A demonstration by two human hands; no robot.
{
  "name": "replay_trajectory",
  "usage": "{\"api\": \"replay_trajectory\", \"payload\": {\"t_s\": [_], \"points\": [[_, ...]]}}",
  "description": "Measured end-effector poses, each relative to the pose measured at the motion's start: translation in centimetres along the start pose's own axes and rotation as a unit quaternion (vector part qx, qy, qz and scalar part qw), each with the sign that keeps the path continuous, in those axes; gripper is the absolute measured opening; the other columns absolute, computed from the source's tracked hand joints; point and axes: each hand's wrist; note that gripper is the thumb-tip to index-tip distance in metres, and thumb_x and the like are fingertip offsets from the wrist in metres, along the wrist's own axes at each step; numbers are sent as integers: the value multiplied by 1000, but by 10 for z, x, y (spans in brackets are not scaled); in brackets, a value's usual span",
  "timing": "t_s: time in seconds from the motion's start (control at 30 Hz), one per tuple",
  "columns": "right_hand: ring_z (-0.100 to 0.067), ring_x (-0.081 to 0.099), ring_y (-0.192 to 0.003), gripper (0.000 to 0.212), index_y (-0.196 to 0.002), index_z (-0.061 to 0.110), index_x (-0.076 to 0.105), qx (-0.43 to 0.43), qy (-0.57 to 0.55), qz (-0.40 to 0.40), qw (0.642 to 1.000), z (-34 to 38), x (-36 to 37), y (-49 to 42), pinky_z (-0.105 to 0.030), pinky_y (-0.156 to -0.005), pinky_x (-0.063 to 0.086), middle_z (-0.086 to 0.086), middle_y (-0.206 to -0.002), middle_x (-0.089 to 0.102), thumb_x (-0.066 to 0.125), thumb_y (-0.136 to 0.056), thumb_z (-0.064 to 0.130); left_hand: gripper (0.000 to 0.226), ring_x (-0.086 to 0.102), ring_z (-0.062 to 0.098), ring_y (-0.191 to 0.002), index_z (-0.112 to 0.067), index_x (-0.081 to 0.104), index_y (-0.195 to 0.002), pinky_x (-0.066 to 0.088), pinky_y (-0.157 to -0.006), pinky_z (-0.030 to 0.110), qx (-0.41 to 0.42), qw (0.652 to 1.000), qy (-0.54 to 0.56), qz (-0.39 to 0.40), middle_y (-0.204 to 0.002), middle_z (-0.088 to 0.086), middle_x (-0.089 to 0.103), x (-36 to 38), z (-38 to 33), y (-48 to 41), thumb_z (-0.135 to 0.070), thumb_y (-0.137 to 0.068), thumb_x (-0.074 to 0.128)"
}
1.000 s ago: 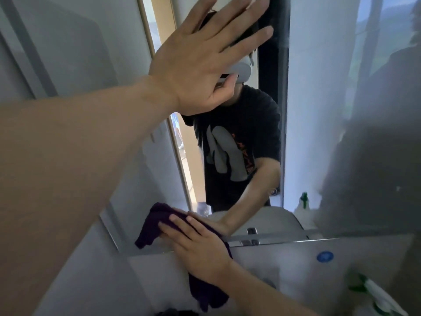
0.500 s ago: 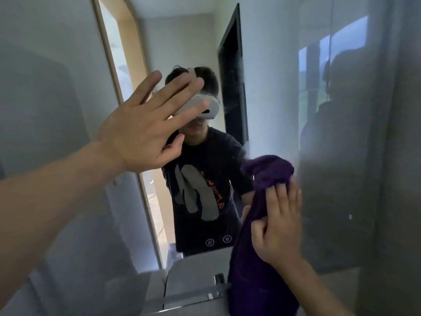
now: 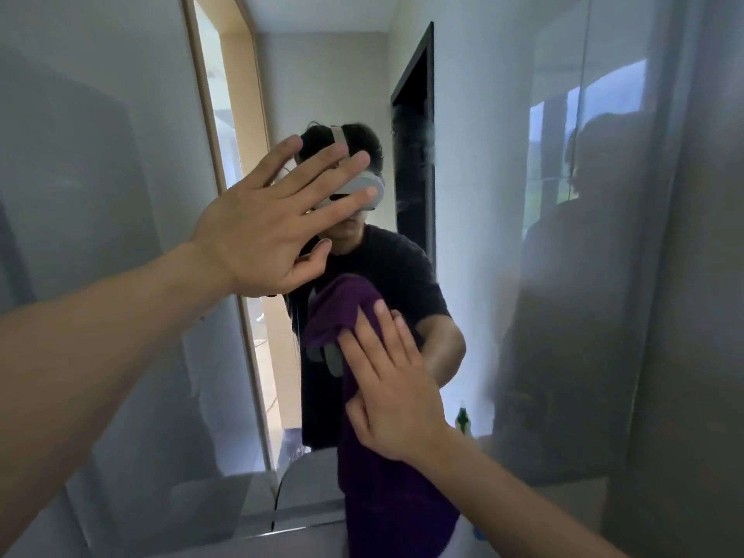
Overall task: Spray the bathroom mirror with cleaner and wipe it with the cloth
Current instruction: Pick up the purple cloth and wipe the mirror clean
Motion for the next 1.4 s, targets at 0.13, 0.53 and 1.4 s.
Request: {"api": "replay_trajectory", "payload": {"t_s": [0.13, 0.53, 1.4], "points": [[-26, -15, -158, 88, -163, 13, 14, -20, -28, 115, 993, 4, -12, 21, -46, -129, 2, -7, -172, 4, 51, -86, 34, 68, 15, 30, -158, -21, 24, -162, 18, -125, 57, -11, 1000, -13, 23, -171, 10, 15, -4, -1, 0, -39, -98, 38], [-35, 48, -136, 63, -127, 14, 62, -25, 68, 155, 985, -2, -37, 41, -49, -108, 47, -10, -148, 53, 85, -69, 21, 76, 9, 32, -159, -19, 20, -161, 11, -126, 56, -93, 979, 86, 161, -171, 14, 10, -46, -31, -2, -37, -89, 40], [-16, 64, -54, 20, -110, 11, 63, 593, -690, 182, 372, 127, -75, -8, -24, -43, 48, -6, -74, 68, 64, -95, 24, 78, 33, 4, -142, -40, 29, -145, 35, -114, 20, -596, 685, 416, 36, -154, -19, 25, -216, -272, 187, -19, -78, 63]]}}
Point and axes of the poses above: each hand's wrist, its own y-axis away from the middle knuckle, its own x-axis out of the palm, z = x × y
